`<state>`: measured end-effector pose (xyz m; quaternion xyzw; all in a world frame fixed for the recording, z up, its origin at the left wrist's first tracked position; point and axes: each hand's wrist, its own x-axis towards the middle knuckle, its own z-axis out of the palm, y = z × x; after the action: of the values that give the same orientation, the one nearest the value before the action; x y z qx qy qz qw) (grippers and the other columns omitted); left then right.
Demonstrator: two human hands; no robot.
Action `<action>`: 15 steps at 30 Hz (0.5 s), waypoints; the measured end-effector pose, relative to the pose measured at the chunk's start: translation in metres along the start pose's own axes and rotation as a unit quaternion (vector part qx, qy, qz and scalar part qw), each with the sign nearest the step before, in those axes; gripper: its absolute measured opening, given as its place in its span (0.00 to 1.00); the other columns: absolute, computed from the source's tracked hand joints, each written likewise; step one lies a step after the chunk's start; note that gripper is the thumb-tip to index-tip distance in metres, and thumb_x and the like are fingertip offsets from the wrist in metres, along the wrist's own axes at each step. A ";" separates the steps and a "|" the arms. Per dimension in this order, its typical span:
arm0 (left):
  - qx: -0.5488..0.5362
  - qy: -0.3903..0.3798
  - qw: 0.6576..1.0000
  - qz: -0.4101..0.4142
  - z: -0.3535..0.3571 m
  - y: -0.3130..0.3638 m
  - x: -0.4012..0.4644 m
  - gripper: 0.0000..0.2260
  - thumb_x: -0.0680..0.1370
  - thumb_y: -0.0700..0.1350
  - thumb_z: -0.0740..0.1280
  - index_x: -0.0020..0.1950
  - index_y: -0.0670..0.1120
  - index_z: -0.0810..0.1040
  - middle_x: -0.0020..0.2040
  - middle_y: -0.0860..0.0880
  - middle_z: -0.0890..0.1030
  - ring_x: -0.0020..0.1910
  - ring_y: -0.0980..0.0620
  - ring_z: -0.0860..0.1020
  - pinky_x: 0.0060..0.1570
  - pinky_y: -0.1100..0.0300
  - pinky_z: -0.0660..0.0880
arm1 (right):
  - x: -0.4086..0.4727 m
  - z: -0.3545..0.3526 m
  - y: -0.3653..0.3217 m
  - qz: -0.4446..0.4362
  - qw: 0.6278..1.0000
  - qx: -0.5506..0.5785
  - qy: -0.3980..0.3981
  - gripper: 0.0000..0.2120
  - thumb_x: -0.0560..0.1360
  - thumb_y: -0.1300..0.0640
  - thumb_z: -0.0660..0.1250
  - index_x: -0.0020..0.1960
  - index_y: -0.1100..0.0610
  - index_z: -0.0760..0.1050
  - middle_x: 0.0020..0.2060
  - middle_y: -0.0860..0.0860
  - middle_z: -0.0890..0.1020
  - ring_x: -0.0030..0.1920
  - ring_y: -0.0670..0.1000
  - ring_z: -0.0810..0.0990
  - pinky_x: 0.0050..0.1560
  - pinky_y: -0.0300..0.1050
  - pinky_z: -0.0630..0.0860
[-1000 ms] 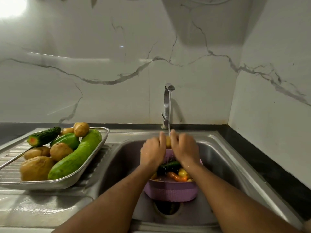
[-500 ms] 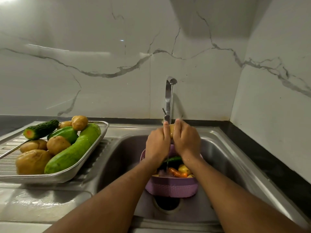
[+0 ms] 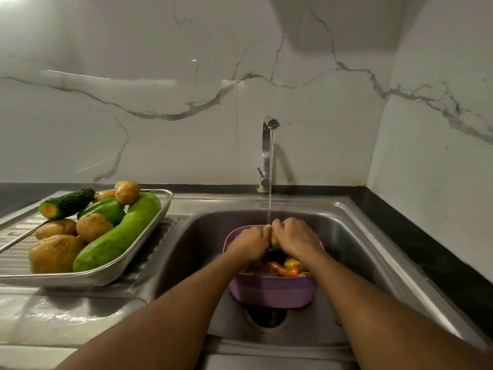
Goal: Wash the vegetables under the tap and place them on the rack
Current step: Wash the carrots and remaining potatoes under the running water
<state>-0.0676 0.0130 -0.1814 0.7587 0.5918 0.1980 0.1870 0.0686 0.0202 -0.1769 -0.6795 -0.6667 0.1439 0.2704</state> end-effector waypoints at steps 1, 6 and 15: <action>-0.025 0.014 0.999 0.018 -0.002 0.001 -0.001 0.12 0.86 0.45 0.57 0.68 0.45 0.73 0.58 0.46 0.79 0.55 0.50 0.79 0.59 0.52 0.78 | 0.000 -0.003 0.000 -0.002 1.000 -0.003 0.016 0.24 0.86 0.43 0.52 0.44 0.55 0.78 0.39 0.52 0.81 0.38 0.48 0.78 0.37 0.45 0.70; -0.119 0.058 0.989 0.064 -0.015 0.023 -0.010 0.11 0.83 0.44 0.64 0.65 0.48 0.79 0.54 0.50 0.82 0.49 0.56 0.80 0.49 0.64 0.77 | -0.003 -0.013 0.002 -0.019 0.995 0.102 0.016 0.22 0.86 0.42 0.51 0.49 0.53 0.78 0.42 0.51 0.81 0.42 0.46 0.79 0.38 0.42 0.70; 0.018 0.036 0.998 0.043 -0.051 0.011 -0.044 0.16 0.75 0.51 0.76 0.60 0.49 0.81 0.50 0.52 0.82 0.47 0.56 0.79 0.49 0.61 0.77 | -0.009 -0.007 -0.010 -0.045 0.973 0.213 -0.082 0.24 0.85 0.41 0.56 0.47 0.58 0.80 0.31 0.54 0.83 0.26 0.49 0.78 0.34 0.45 0.77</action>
<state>-0.0949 -0.0297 -0.1359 0.7791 0.5685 0.2225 0.1426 0.0635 0.0098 -0.1665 -0.5616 -0.6705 0.3256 0.3593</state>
